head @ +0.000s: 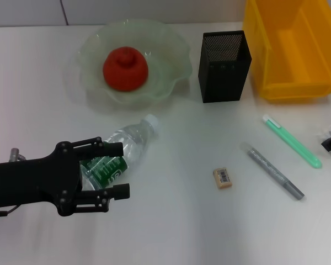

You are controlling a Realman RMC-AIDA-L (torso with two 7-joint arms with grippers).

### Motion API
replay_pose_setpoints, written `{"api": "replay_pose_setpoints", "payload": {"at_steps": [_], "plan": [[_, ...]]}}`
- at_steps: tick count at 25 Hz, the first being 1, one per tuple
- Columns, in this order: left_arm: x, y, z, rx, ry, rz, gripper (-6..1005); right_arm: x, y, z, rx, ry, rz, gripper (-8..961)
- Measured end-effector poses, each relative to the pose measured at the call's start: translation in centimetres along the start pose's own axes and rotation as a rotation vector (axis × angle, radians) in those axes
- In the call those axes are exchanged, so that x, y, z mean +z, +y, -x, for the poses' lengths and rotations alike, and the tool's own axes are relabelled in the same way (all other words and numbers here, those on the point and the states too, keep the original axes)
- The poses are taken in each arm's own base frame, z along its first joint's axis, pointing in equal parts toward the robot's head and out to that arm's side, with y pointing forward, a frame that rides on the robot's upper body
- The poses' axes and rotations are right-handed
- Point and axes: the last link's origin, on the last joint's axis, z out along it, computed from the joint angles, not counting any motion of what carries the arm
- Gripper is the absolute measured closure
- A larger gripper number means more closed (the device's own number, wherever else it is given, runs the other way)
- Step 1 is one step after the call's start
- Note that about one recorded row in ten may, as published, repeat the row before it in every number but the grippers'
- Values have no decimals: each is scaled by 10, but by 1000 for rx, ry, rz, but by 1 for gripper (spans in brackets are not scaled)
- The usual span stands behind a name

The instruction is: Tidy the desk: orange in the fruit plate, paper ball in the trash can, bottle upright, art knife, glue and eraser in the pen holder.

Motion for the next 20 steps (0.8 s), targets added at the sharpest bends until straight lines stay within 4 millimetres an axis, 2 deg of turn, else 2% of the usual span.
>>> {"api": "replay_pose_setpoints", "payload": {"at_steps": [4, 6, 11, 12, 13, 16, 20], "plan": [[0, 0, 0, 1, 0, 0, 201, -9, -2, 1, 1, -14, -13, 432], [0, 0, 0, 1, 0, 1, 201, -23, -1, 3, -9, -29, -24, 432], [0, 0, 0, 1, 0, 1, 200, -76, -4, 21, -10, -161, -119, 422], [0, 0, 0, 1, 0, 1, 200, -94, -8, 34, 4, -242, -174, 413], [0, 0, 0, 1, 0, 1, 200, -94, -8, 34, 4, -242, -174, 404], [0, 0, 0, 2, 1, 1, 200, -100, -14, 56, 19, -354, -219, 376], [1, 0, 0, 3, 3, 1, 200, -79, -19, 81, 38, -440, -192, 340]]}}
